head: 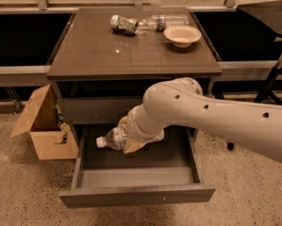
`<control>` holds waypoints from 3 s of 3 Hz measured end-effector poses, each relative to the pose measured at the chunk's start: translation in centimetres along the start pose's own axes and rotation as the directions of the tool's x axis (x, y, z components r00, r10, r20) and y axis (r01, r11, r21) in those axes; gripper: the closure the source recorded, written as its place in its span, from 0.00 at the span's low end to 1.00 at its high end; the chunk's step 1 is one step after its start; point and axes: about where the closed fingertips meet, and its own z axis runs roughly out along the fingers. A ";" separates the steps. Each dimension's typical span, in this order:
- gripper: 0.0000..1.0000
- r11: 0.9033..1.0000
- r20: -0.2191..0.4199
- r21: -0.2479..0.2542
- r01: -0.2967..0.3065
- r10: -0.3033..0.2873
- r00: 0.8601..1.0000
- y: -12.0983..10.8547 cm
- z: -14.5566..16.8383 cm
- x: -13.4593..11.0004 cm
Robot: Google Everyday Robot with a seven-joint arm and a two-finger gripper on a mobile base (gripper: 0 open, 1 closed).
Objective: Pick blue plastic bottle from middle drawer and place on counter
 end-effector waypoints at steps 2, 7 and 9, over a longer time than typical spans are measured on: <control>1.00 0.985 -0.081 0.166 0.057 -0.044 0.996 -4.4 -11.1 -0.1; 1.00 0.923 -0.085 0.333 0.192 -0.173 0.981 -14.9 -15.5 0.7; 1.00 0.901 -0.055 0.381 0.207 -0.202 0.978 -20.8 -13.2 1.5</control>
Offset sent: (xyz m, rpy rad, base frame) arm 0.0240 -0.0621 0.1838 -0.0115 -0.2921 -0.0539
